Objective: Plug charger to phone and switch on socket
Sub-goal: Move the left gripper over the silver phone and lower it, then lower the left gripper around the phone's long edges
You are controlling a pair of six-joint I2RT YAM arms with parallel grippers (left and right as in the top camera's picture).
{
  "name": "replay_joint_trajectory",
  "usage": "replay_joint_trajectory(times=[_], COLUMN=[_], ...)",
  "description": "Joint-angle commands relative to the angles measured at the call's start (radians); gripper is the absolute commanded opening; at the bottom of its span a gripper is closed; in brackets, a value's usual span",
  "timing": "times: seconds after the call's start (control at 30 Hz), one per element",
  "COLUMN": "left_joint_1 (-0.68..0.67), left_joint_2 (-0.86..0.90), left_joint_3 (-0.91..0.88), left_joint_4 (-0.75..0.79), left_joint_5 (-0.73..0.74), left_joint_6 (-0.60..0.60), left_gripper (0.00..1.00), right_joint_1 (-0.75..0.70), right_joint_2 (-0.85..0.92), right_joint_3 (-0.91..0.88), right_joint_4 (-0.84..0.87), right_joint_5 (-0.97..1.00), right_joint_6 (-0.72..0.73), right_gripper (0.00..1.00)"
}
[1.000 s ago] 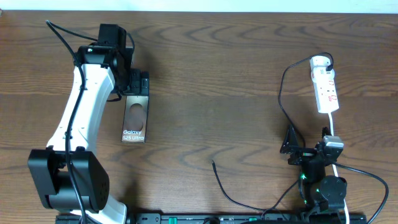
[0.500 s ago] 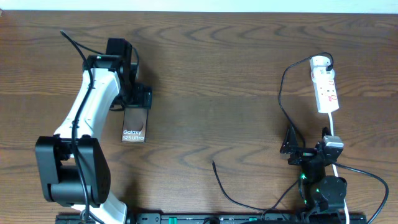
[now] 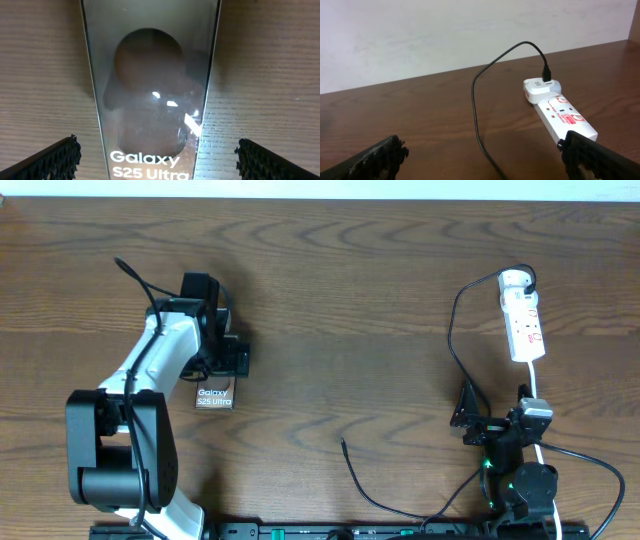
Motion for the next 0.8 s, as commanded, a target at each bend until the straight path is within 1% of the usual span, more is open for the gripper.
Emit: replay_joint_trajectory(times=[0.0, 0.47, 0.77], left_joint_1=[0.001, 0.001, 0.001], left_joint_2=[0.008, 0.008, 0.008], left_joint_3=[-0.008, -0.041, -0.045], left_joint_4=[0.006, 0.087, 0.093], left_joint_5=[0.016, 0.016, 0.016], left_joint_6=[0.018, 0.048, 0.074], left_gripper=[0.99, 0.99, 0.99], right_joint_1=[0.009, 0.009, 0.009], right_joint_2=[-0.004, -0.004, -0.004], right_joint_3=[-0.001, -0.001, -0.001], right_joint_4=[-0.003, -0.004, -0.003], right_joint_5=[0.001, 0.001, 0.001], right_joint_6=[-0.011, -0.011, -0.011], right_gripper=[0.99, 0.99, 0.99])
